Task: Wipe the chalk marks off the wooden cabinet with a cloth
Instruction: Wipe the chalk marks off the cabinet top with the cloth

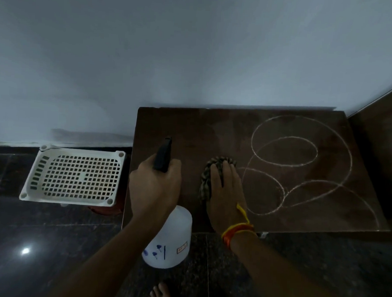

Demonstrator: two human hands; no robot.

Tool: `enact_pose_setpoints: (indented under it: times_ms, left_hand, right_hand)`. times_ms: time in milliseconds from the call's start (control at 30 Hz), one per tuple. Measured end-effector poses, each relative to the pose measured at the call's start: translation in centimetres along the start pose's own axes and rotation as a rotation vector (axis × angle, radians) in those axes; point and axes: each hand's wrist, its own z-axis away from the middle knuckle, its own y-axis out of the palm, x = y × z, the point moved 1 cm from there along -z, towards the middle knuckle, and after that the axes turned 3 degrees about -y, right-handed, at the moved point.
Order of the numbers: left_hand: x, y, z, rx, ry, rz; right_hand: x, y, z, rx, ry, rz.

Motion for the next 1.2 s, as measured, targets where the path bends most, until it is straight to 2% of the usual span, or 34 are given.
enact_pose_setpoints:
  times_ms: [167, 400, 633, 833, 1100, 1200]
  left_hand:
    - [-0.5, 0.7, -1.3, 0.006, 0.0, -0.031]
    - [-1.7, 1.4, -3.5, 0.035, -0.047, -0.015]
    - [-2.5, 1.9, -6.1, 0.011, -0.013, 0.001]
    - [-3.0, 2.2, -6.7, 0.012, -0.042, 0.015]
    - [-2.3, 1.7, -7.3, 0.003, -0.013, -0.002]
    - [-2.1, 2.2, -7.2, 0.014, -0.03, -0.008]
  right_hand:
    - [-0.8, 0.5, -5.1, -0.033, 0.005, -0.032]
    - [-0.8, 0.3, -4.6, -0.008, -0.007, -0.044]
    - [-1.2, 0.8, -11.5, -0.046, 0.009, -0.045]
    - [-1.1, 0.5, -10.8, -0.018, -0.015, -0.056]
    - [-0.3, 0.8, -15.8, -0.042, 0.04, -0.064]
    - [1.3, 1.1, -15.8, -0.027, -0.027, -0.073]
